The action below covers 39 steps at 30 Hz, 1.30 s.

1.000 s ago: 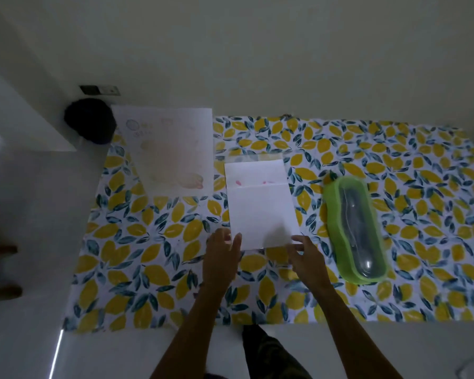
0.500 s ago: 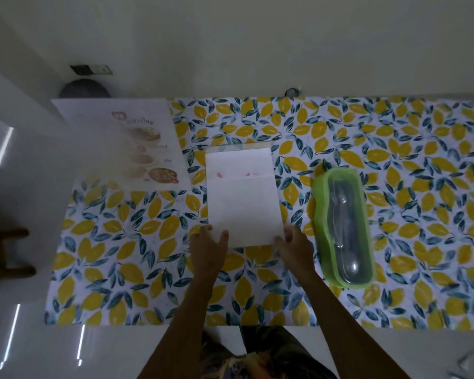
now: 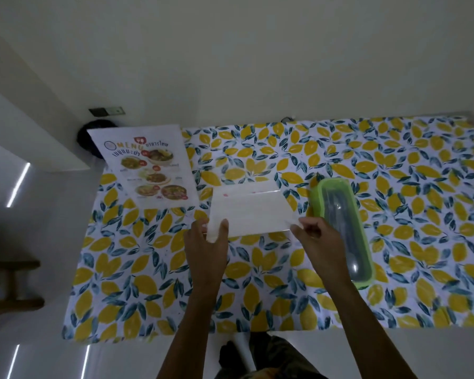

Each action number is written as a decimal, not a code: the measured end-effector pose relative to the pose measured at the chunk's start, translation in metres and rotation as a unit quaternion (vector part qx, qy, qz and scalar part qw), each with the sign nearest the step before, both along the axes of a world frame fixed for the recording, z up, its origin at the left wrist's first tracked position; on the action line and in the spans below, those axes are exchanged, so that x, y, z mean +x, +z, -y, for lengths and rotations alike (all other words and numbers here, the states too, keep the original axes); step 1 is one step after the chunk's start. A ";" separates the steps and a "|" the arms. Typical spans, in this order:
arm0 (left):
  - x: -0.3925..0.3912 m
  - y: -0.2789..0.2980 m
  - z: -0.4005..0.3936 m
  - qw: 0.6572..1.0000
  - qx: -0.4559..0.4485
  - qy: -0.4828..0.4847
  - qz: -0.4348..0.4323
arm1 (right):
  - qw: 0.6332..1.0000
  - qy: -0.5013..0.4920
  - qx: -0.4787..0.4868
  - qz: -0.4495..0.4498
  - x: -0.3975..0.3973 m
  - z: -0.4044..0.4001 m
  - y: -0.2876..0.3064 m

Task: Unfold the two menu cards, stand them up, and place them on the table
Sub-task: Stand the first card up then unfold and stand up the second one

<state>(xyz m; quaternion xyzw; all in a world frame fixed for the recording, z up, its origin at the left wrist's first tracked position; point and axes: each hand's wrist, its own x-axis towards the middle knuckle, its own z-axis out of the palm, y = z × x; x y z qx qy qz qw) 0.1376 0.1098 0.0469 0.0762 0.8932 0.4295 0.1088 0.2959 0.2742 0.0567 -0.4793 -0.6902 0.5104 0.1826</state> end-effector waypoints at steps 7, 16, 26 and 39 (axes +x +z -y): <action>0.009 0.040 0.016 0.997 0.070 -0.012 -0.036 | 0.996 -0.014 0.069 -0.061 0.006 0.018 0.040; -0.054 0.064 -0.031 0.990 0.027 -0.064 -0.119 | 0.981 -0.009 0.179 -0.070 -0.072 -0.044 0.053; -0.124 0.074 -0.102 0.992 -0.008 -0.078 -0.100 | 0.979 0.043 0.184 -0.080 -0.120 -0.111 0.062; -0.122 0.010 -0.114 0.989 -0.084 -0.102 -0.061 | 0.985 0.069 0.155 0.035 -0.120 -0.126 -0.025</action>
